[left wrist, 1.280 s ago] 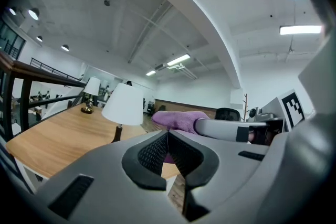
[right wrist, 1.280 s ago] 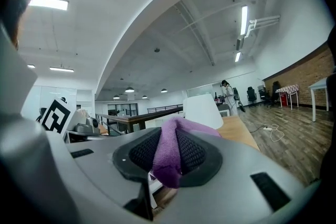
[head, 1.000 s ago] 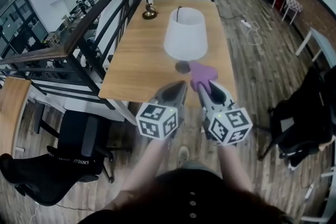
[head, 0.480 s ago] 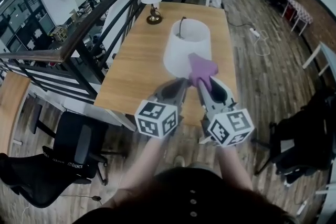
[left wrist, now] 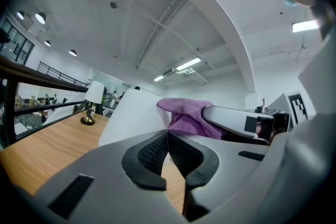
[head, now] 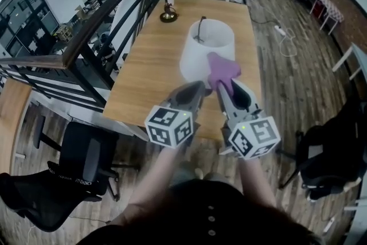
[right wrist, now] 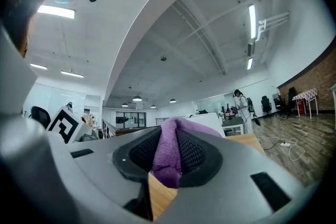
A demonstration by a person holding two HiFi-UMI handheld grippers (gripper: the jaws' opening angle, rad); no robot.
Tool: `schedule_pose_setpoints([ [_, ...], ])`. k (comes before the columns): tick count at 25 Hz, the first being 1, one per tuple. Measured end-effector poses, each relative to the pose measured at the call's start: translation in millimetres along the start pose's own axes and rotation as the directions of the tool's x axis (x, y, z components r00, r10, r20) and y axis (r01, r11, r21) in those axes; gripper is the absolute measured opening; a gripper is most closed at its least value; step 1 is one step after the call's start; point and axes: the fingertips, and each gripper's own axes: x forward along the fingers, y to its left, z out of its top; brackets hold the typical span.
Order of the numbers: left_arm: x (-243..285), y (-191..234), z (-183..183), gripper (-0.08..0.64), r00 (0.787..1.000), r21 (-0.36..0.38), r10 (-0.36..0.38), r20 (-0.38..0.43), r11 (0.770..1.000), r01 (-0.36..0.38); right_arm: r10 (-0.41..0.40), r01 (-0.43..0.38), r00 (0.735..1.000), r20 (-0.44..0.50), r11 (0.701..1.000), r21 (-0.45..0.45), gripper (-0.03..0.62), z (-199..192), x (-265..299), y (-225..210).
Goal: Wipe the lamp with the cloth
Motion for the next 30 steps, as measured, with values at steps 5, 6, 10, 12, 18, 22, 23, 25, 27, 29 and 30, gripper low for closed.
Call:
schedule_pose_setpoints([
  [5, 4.1, 9.5, 12.1, 0.011, 1.0, 0.002, -0.02, -0.003, 1.0, 0.02, -0.003, 0.003, 1.0, 0.012, 1.0, -0.008, 0.077, 9.1, 15.7, 3.7],
  [6, 3.0, 12.6, 16.0, 0.011, 1.0, 0.0, -0.02, 0.002, 1.0, 0.02, -0.003, 0.003, 1.0, 0.017, 1.0, -0.014, 0.077, 13.0, 18.7, 6.0],
  [10, -2.3, 24.5, 32.6, 0.011, 0.999, -0.021, -0.027, 0.029, 0.999, 0.027, 0.004, -0.002, 0.999, 0.053, 0.999, -0.042, 0.077, 30.1, 31.8, 16.5],
  [12, -5.2, 30.3, 39.2, 0.011, 0.999, -0.018, -0.025, 0.04, 1.0, 0.026, 0.014, -0.011, 0.998, 0.062, 0.998, -0.056, 0.077, 35.8, 40.0, 22.7],
  [18, -8.3, 47.3, 59.6, 0.011, 0.998, 0.006, -0.021, 0.063, 1.0, 0.02, 0.045, -0.037, 0.995, 0.084, 0.995, -0.092, 0.077, 51.1, 65.2, 37.3],
  [22, -9.2, 59.0, 77.1, 0.011, 0.996, 0.023, -0.015, 0.09, 1.0, 0.013, 0.066, -0.054, 0.992, 0.105, 0.993, -0.107, 0.077, 62.4, 81.3, 45.7],
  [23, -9.3, 61.5, 80.9, 0.011, 0.995, 0.027, -0.014, 0.097, 1.0, 0.011, 0.071, -0.059, 0.991, 0.11, 0.992, -0.112, 0.077, 64.8, 85.1, 47.8],
  [25, -8.8, 66.2, 87.6, 0.011, 0.994, 0.033, -0.014, 0.107, 0.999, 0.01, 0.079, -0.066, 0.99, 0.116, 0.991, -0.117, 0.077, 67.7, 92.9, 51.2],
  [27, -7.8, 69.0, 93.7, 0.011, 0.993, 0.041, -0.018, 0.113, 0.999, 0.014, 0.086, -0.071, 0.989, 0.118, 0.99, -0.12, 0.077, 68.6, 99.5, 53.2],
  [29, -7.9, 69.7, 99.9, 0.011, 0.992, 0.056, -0.021, 0.121, 0.998, 0.014, 0.094, -0.079, 0.988, 0.121, 0.99, -0.121, 0.077, 69.5, 103.3, 54.6],
  [30, -8.3, 70.3, 103.3, 0.011, 0.992, 0.064, -0.021, 0.127, 0.998, 0.013, 0.099, -0.084, 0.987, 0.128, 0.99, -0.117, 0.077, 70.7, 104.9, 55.4],
])
